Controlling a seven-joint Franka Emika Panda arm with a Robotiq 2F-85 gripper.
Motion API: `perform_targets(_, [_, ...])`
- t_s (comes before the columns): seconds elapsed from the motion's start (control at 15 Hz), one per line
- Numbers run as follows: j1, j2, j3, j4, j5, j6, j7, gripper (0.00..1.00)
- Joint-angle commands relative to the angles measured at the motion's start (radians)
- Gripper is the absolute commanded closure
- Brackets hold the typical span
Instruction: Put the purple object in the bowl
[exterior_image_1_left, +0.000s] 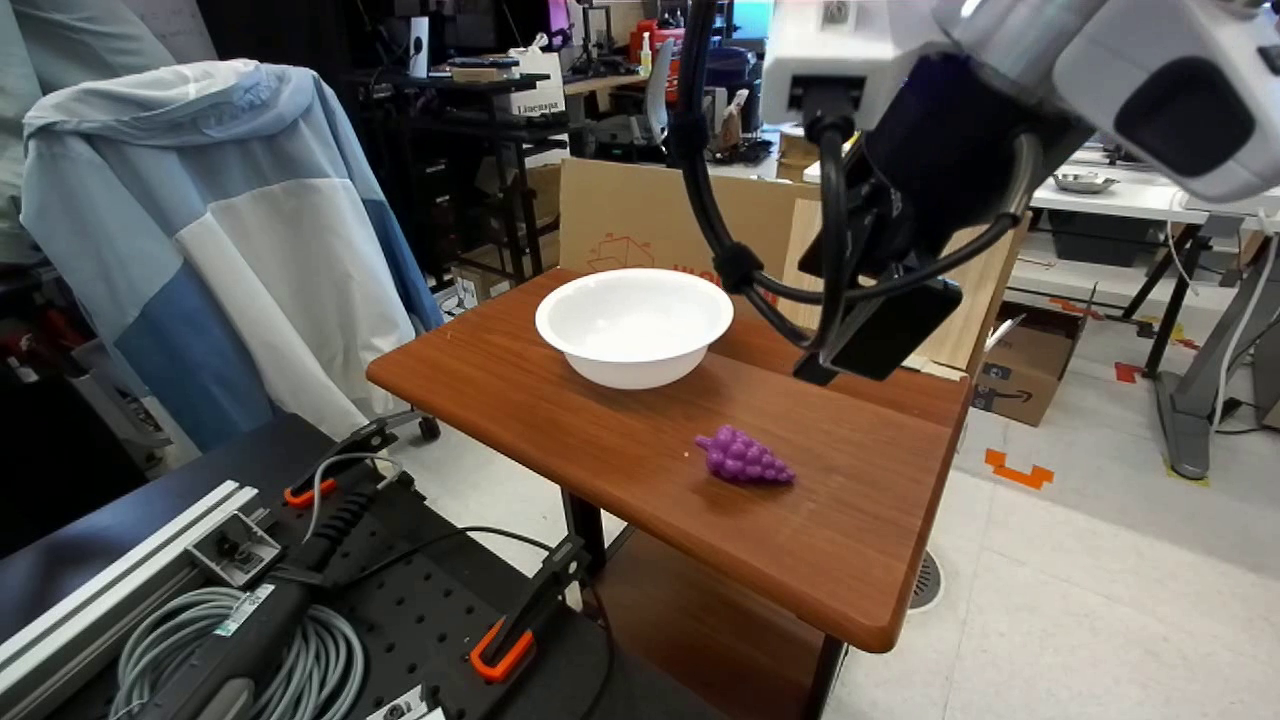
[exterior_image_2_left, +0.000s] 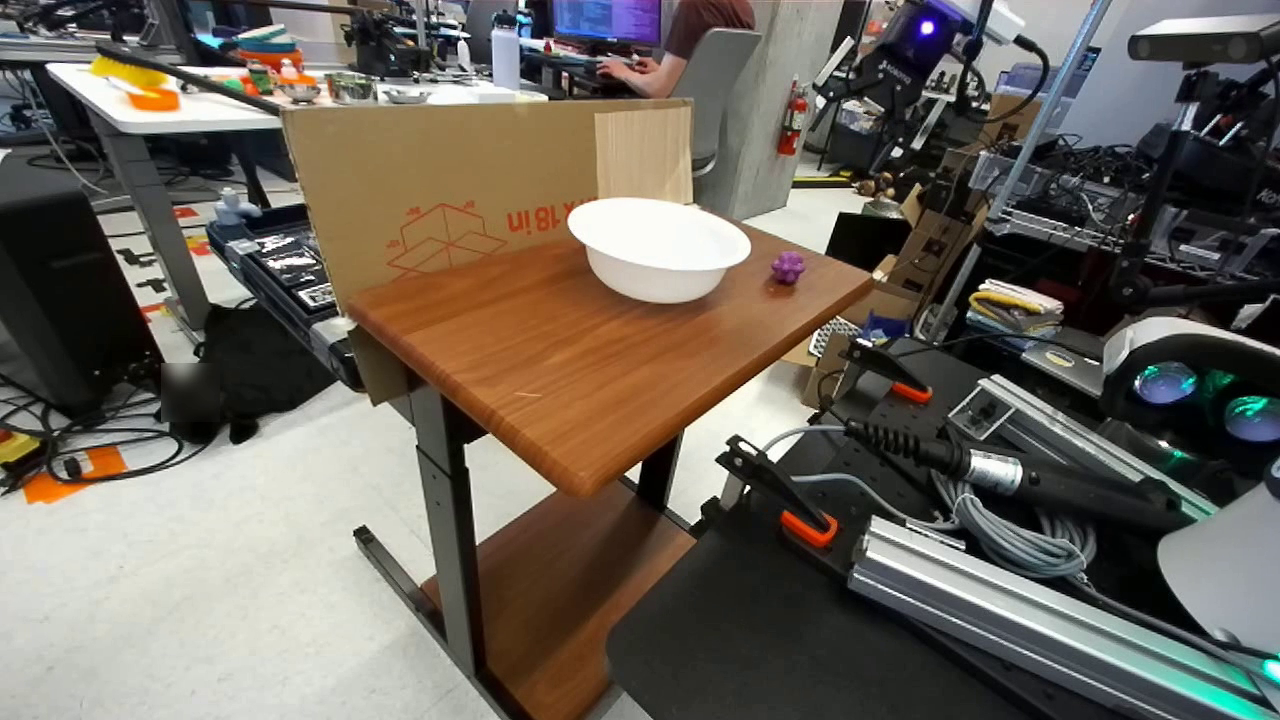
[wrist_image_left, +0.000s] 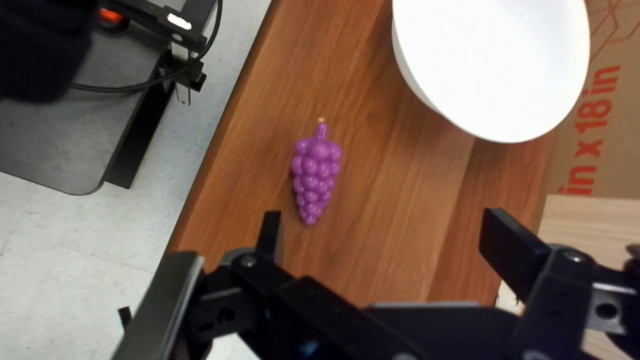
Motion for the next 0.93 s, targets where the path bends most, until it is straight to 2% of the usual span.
perform_targets(0.0, [0.016,0.025,0.012,0.003,0.014,0.143,0.141,0.0])
perform_targets(0.07, [0.032,0.02,0.008,-0.008,-0.026,0.181,0.206,0.0])
perform_targets(0.13, [0.049,0.017,0.003,-0.008,-0.08,0.171,0.281,0.0])
perform_targets(0.4, [0.089,0.002,0.014,0.029,-0.246,-0.075,0.484,0.0])
perform_targets(0.6, [0.108,0.029,0.034,0.078,-0.261,-0.231,0.566,0.0])
perform_targets(0.87, [0.108,0.049,0.042,0.102,-0.253,-0.312,0.626,0.0])
